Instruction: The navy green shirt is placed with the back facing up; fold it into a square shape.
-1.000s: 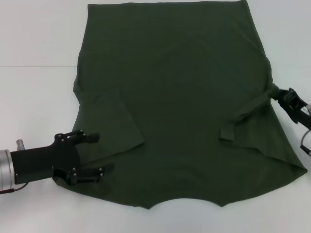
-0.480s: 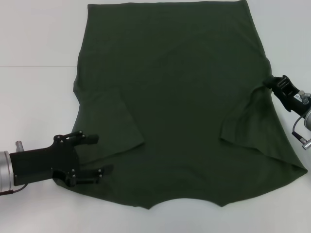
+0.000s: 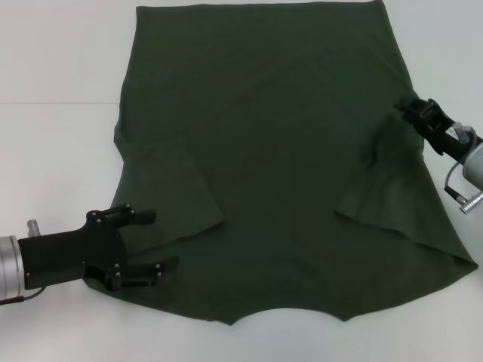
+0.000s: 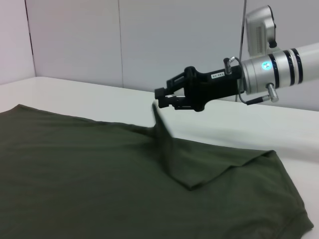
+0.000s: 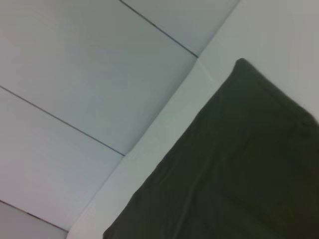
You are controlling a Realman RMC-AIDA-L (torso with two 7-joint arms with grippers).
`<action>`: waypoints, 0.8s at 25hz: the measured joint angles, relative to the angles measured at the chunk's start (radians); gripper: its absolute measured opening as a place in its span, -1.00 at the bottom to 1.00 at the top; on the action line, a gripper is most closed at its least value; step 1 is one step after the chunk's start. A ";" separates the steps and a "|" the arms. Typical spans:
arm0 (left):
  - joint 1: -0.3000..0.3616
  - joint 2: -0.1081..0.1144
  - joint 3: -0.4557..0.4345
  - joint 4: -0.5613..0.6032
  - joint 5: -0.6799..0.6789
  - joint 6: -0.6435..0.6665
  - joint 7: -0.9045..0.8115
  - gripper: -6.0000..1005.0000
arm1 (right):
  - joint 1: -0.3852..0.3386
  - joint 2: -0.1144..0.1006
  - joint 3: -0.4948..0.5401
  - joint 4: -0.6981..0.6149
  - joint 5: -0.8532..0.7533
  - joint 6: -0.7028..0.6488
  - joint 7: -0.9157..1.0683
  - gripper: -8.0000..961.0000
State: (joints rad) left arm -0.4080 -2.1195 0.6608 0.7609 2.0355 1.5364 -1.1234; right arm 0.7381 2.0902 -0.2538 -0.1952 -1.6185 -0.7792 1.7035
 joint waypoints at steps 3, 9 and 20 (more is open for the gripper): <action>0.000 0.000 -0.001 0.000 0.000 0.000 0.000 0.74 | 0.017 0.001 -0.004 -0.001 0.000 0.000 -0.004 -0.29; 0.002 0.000 -0.002 -0.004 0.000 -0.001 0.001 0.75 | 0.033 0.000 -0.022 -0.001 0.001 -0.012 -0.013 0.04; 0.000 -0.003 -0.090 -0.013 0.000 0.005 -0.029 0.75 | -0.133 -0.012 -0.172 -0.135 -0.004 -0.354 -0.112 0.59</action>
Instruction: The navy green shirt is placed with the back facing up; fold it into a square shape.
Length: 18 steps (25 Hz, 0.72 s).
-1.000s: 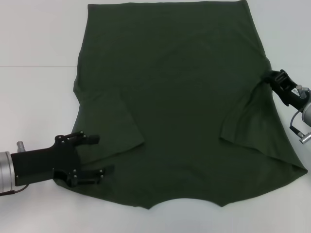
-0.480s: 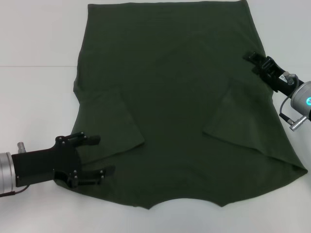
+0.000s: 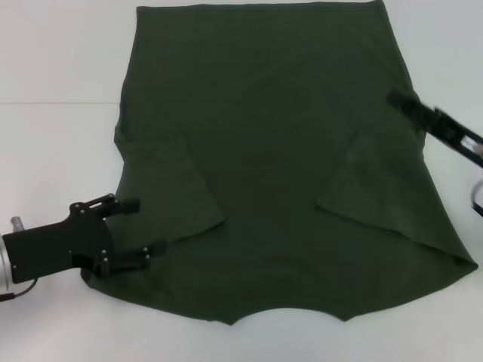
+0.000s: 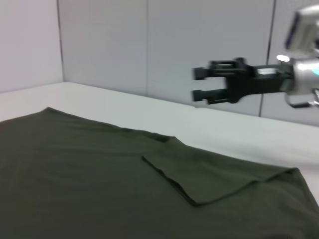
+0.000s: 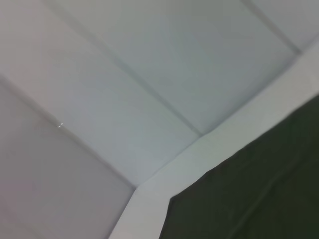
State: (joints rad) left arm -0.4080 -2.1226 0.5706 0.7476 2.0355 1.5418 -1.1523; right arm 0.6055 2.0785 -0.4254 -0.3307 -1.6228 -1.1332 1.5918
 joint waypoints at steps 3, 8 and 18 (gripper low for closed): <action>-0.001 -0.001 -0.029 -0.010 0.000 0.004 -0.009 0.75 | -0.075 -0.006 -0.091 -0.073 0.000 -0.099 -0.065 0.64; -0.005 -0.002 -0.041 -0.044 -0.001 0.008 -0.010 0.75 | -0.198 -0.007 -0.206 -0.204 -0.002 -0.275 -0.284 0.63; 0.009 0.004 -0.042 -0.051 -0.008 0.093 -0.009 0.75 | -0.331 0.003 -0.214 -0.310 -0.079 -0.514 -0.585 0.96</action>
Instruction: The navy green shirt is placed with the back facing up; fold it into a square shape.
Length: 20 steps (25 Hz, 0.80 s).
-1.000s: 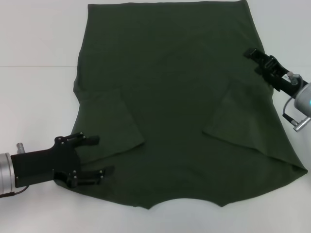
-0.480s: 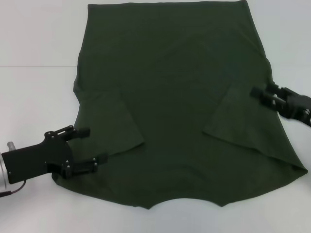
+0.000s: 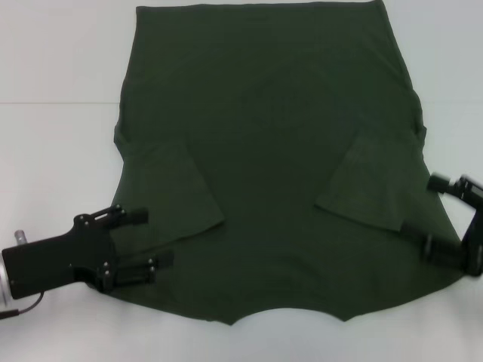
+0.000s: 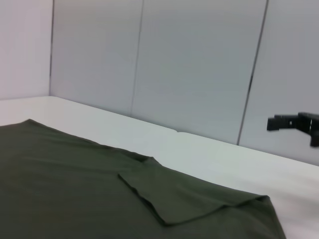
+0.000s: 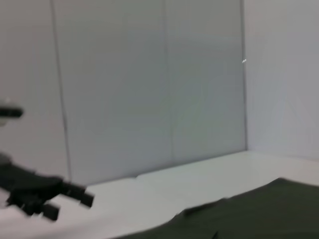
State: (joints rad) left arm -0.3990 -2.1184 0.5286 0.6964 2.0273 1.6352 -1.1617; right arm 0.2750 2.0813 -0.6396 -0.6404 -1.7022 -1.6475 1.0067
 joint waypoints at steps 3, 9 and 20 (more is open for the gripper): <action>0.010 0.001 0.006 -0.001 0.011 0.010 0.001 0.75 | -0.016 0.006 0.002 0.005 -0.065 -0.005 -0.061 0.97; 0.049 -0.006 0.012 -0.006 0.019 -0.014 0.040 0.75 | -0.038 0.010 0.003 0.064 -0.116 0.040 -0.155 0.97; 0.060 -0.004 0.017 -0.040 0.062 -0.052 0.044 0.74 | -0.036 0.011 -0.004 0.124 -0.152 0.120 -0.222 0.97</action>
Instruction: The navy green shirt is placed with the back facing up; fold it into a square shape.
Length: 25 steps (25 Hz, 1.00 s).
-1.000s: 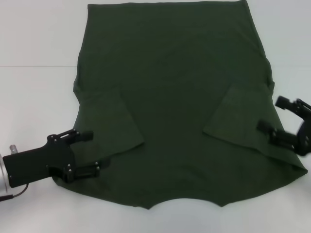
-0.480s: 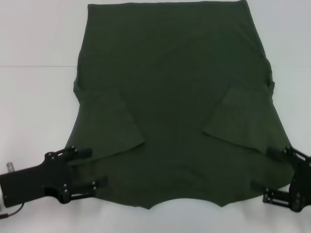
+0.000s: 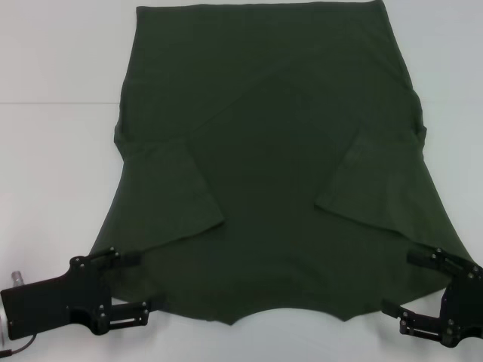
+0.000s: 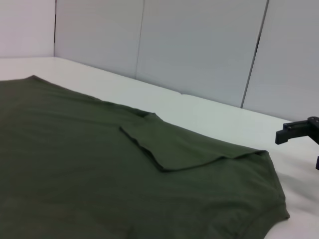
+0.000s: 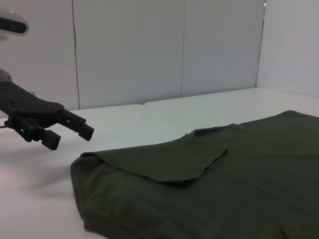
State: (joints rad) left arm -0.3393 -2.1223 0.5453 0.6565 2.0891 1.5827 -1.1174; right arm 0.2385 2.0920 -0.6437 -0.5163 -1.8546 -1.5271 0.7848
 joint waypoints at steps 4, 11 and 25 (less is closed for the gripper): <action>-0.002 0.010 -0.005 0.021 0.000 0.009 -0.124 0.75 | 0.003 0.000 0.001 0.001 -0.001 -0.004 0.004 0.97; -0.016 0.047 0.004 0.152 0.046 0.087 -0.594 0.75 | 0.013 0.000 -0.002 0.023 -0.002 -0.001 0.006 0.97; -0.172 0.126 0.024 0.333 0.377 0.107 -1.407 0.75 | 0.028 -0.001 -0.004 0.026 -0.001 0.002 0.015 0.97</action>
State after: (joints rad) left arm -0.5117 -1.9963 0.5696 0.9891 2.4663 1.6901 -2.5244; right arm 0.2662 2.0907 -0.6474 -0.4900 -1.8561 -1.5248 0.8000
